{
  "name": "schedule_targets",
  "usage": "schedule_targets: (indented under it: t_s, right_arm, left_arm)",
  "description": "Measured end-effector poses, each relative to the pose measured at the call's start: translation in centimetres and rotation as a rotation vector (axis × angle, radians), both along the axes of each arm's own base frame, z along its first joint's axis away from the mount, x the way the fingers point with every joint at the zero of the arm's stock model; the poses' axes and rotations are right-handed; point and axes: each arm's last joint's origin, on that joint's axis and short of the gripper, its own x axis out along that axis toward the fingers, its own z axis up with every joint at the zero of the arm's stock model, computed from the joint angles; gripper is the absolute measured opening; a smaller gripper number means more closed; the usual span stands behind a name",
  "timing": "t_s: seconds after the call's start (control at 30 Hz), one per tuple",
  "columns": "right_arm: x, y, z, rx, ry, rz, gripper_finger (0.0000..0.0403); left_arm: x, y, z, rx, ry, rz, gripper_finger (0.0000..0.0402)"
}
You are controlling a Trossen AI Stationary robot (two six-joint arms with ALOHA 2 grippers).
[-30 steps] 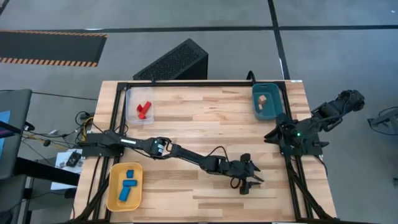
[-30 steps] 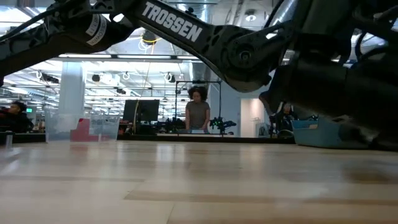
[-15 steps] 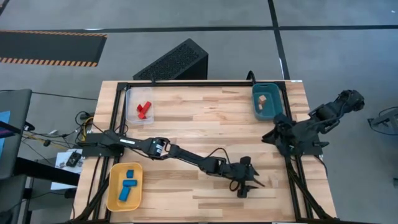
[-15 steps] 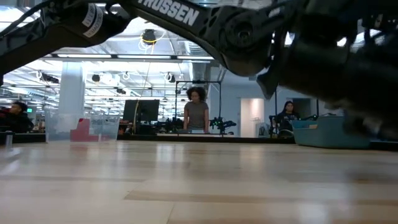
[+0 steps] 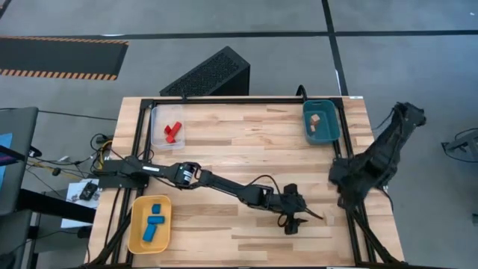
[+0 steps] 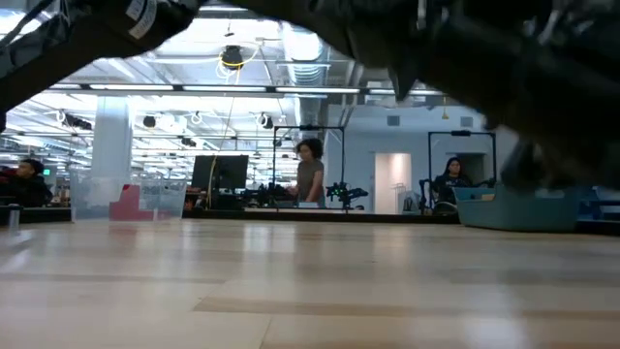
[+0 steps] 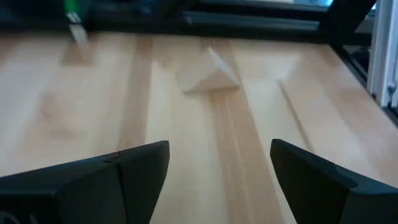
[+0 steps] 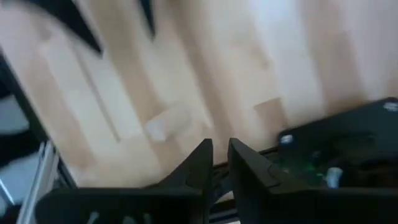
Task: Sort & place blocks by color
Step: Put the brown block into the blue bin
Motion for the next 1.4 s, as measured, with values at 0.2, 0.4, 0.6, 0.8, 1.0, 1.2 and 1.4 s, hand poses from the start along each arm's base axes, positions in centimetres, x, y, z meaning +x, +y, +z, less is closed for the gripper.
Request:
schedule_targets:
  t_s: [0.2,0.4,0.6,0.8,1.0,1.2,1.4]
  right_arm:
    - [-0.4,3.6,-4.1,-0.019,0.052,0.040,0.0063]
    - [-1.3,4.9,-9.0,0.136,0.057,-0.246,0.0076]
    - [-1.6,5.0,-10.4,0.198,0.080,-0.432,0.0156]
    - [-1.2,5.5,-10.7,0.229,0.082,-0.489,0.0269]
    - [-0.3,6.8,-12.3,0.193,0.090,-0.502,0.0300]
    - [1.1,7.4,-13.7,0.197,0.107,-0.560,0.0299]
    - [1.7,7.6,-14.1,0.180,0.182,-0.580,0.0257]
  left_arm:
    - [-1.2,0.7,4.3,0.130,0.064,0.026,0.0272]
    - [-2.6,1.1,9.7,0.152,0.038,0.040,0.0272]
    - [-4.3,1.5,13.6,0.066,0.070,0.094,0.0272]
    - [-5.7,2.0,15.5,0.048,0.124,0.165,0.0272]
    - [-6.4,2.4,16.6,0.061,0.122,0.249,0.0272]
    - [-6.9,1.5,16.2,0.080,0.170,0.233,0.0272]
    - [-7.6,0.8,15.7,0.098,0.239,0.224,0.0272]
